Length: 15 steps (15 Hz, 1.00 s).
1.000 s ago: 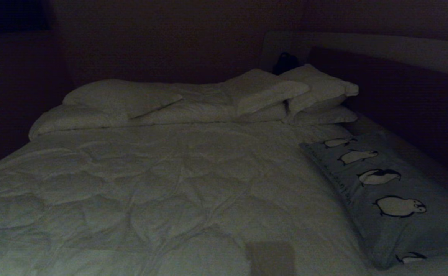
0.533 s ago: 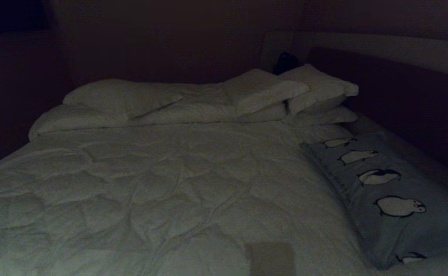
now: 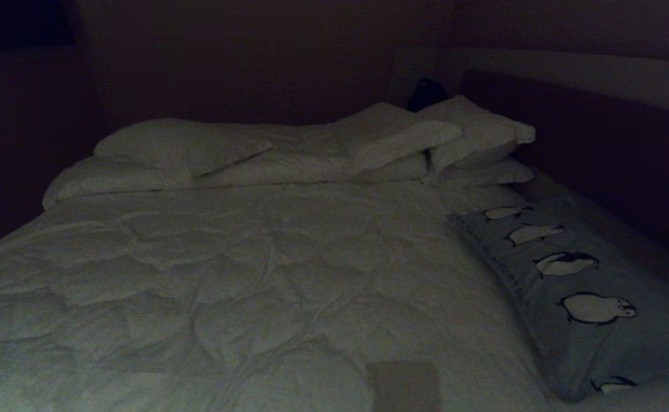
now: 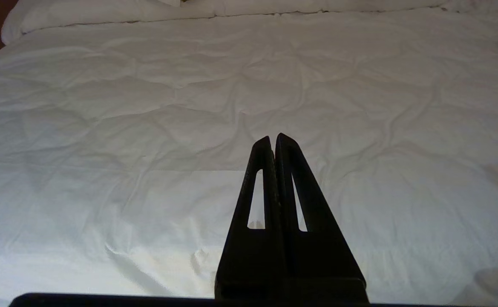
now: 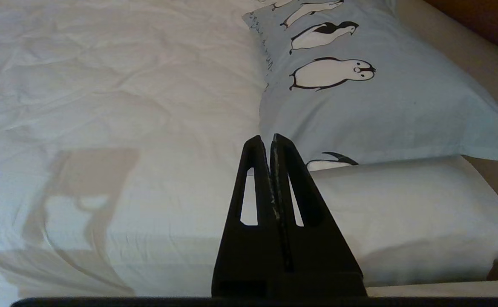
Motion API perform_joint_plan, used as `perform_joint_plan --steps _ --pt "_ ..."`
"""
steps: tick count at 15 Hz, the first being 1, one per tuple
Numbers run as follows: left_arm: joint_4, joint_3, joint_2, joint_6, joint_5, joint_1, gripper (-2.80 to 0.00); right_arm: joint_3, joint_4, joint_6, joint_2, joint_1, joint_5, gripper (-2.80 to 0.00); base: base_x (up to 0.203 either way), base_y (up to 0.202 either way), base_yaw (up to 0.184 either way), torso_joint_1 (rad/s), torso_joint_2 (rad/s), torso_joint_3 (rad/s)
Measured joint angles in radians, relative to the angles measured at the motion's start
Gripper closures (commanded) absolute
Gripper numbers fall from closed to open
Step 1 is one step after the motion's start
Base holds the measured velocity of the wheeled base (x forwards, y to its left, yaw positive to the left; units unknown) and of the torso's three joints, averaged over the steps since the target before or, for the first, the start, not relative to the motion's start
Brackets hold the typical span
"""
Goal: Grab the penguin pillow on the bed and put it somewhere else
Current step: Pick up the pillow
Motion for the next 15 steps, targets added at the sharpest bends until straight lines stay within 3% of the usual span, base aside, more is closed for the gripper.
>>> perform_joint_plan --steps 15 --pt "0.000 0.000 0.000 0.000 -0.001 0.000 0.00 0.000 0.000 0.000 0.000 0.000 0.000 0.00 0.000 0.000 0.000 0.000 0.00 0.000"
